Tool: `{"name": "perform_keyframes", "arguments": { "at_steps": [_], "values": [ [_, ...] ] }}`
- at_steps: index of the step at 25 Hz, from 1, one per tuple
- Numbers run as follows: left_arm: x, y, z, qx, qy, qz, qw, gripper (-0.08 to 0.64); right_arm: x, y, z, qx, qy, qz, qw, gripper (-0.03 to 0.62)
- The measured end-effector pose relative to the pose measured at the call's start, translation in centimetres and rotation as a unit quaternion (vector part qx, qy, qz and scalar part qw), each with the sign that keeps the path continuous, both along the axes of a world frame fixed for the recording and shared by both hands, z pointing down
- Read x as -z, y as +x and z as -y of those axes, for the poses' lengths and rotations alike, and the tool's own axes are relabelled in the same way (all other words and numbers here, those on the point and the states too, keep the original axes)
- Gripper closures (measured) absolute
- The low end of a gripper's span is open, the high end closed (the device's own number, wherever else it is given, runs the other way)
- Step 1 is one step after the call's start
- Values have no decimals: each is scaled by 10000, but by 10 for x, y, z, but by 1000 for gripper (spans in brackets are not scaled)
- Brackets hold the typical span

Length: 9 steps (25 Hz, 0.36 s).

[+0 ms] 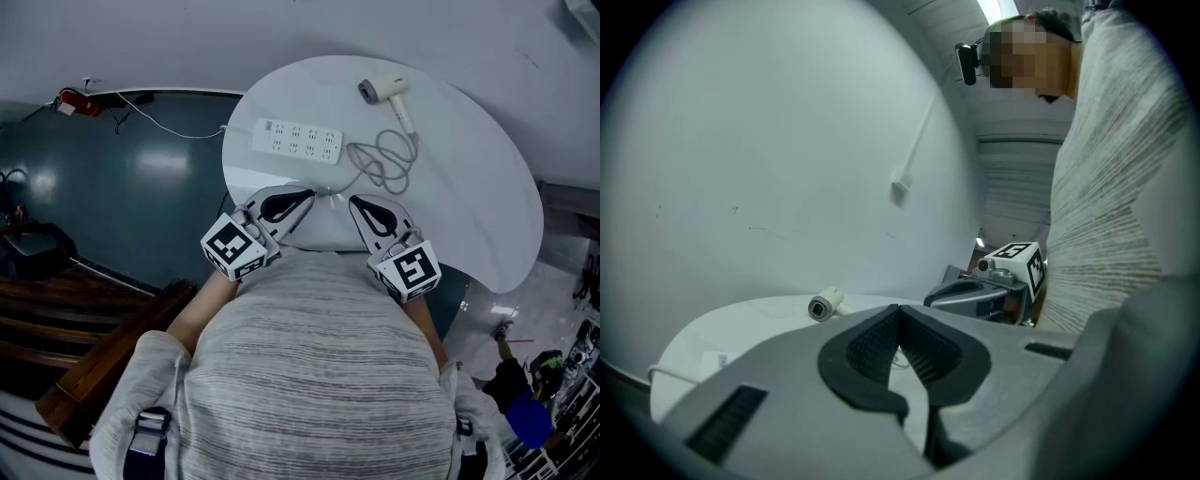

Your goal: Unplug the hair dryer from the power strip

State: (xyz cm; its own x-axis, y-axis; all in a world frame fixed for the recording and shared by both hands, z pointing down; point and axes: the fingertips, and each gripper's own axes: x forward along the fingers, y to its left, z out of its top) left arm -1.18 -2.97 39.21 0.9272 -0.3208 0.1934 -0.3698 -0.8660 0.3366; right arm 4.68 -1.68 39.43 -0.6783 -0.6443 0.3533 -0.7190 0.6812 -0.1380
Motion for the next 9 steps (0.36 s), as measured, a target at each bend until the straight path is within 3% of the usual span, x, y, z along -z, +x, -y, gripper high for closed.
{"name": "perform_keyframes", "arguments": {
  "at_steps": [9],
  "values": [
    [-8, -4, -3, 91, -81, 70, 9999, 554, -11, -2, -3, 148, -208, -43, 9997, 568]
  ]
}}
